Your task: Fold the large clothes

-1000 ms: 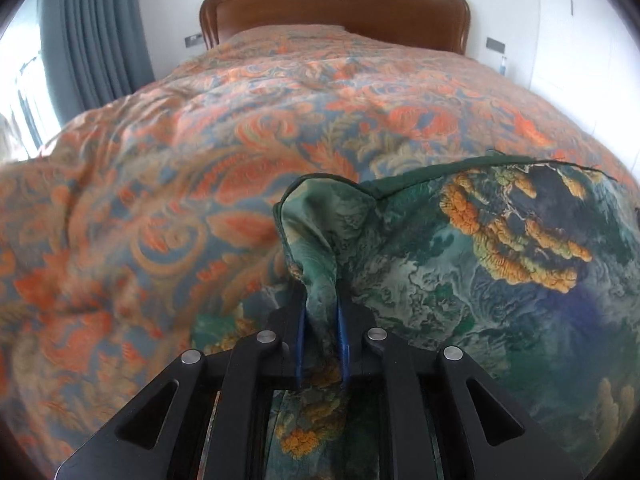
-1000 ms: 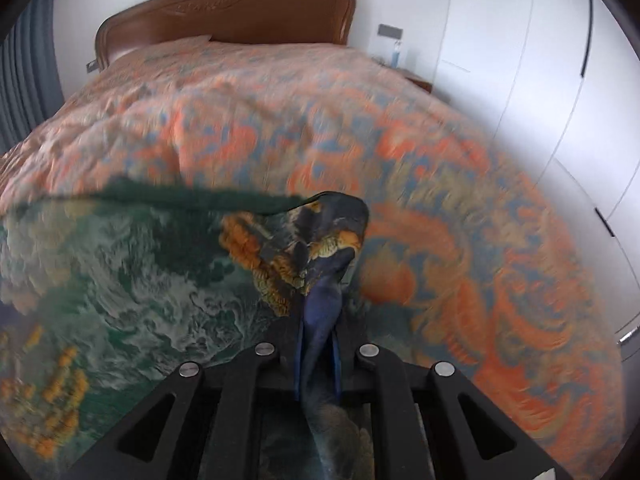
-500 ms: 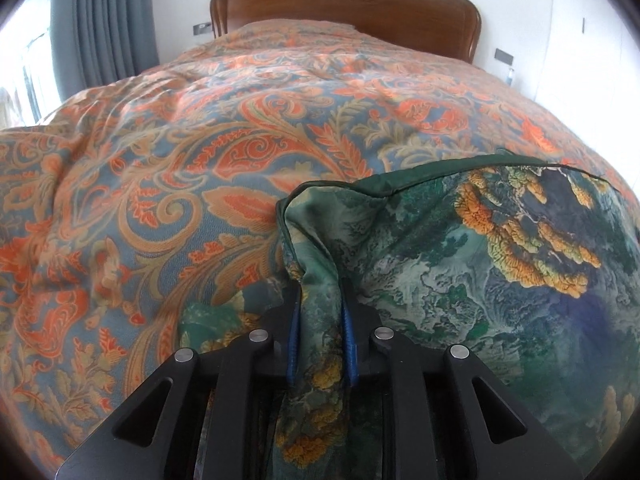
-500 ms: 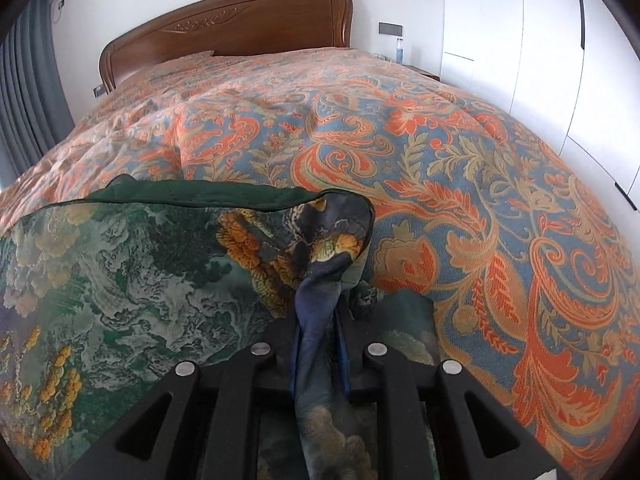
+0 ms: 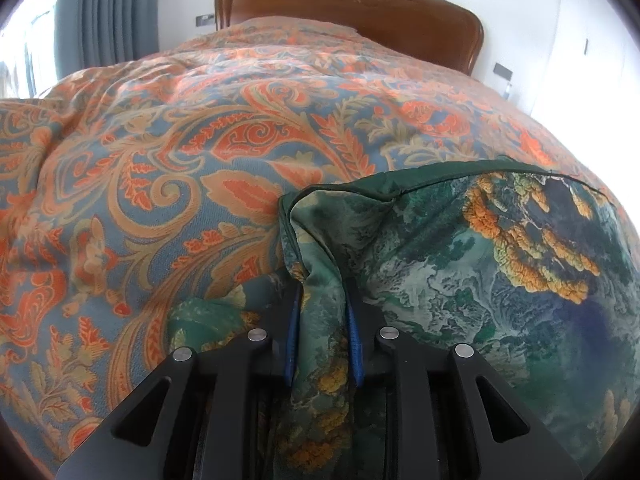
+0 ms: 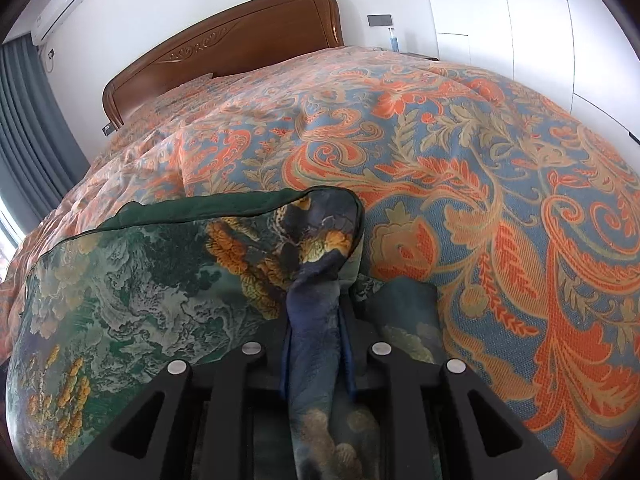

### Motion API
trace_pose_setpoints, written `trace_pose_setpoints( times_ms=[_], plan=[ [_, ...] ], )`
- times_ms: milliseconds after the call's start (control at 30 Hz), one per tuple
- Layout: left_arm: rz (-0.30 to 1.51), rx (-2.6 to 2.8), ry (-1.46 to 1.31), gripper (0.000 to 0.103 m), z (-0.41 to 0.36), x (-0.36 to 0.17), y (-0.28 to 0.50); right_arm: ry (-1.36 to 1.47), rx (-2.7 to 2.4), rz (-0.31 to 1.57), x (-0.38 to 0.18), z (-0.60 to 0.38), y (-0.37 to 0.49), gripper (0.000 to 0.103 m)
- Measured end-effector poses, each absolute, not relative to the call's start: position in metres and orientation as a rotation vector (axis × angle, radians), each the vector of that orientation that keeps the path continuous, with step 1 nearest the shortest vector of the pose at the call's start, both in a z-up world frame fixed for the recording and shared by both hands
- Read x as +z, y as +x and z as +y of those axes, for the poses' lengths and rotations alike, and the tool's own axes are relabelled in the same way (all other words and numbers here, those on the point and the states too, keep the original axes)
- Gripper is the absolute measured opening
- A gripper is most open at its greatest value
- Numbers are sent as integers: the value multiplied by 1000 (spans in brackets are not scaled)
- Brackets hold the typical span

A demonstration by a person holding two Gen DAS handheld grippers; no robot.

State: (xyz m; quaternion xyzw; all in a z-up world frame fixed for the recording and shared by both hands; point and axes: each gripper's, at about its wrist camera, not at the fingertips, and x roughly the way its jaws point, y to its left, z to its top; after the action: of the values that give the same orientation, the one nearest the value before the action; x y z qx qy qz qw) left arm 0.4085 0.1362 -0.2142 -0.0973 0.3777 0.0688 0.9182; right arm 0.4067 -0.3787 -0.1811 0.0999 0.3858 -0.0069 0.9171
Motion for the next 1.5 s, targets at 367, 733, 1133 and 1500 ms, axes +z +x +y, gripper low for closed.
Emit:
trace_pose_setpoints(
  times_ms=[367,733,1133,1500],
  plan=[
    [785,186,-159,33,131,-210,407,172,-44,782,-182,-372,407,21],
    [705,179,-208,88,134,-114,329,99,-169,698,-98,-368,364,77],
    [891,-232,141,92,-46,-119,293,193,32,660,-87,-334,185,77],
    [1011,-42,30,98,-45,-135,454,148,147,613,-126,-306,75,77]
  ],
)
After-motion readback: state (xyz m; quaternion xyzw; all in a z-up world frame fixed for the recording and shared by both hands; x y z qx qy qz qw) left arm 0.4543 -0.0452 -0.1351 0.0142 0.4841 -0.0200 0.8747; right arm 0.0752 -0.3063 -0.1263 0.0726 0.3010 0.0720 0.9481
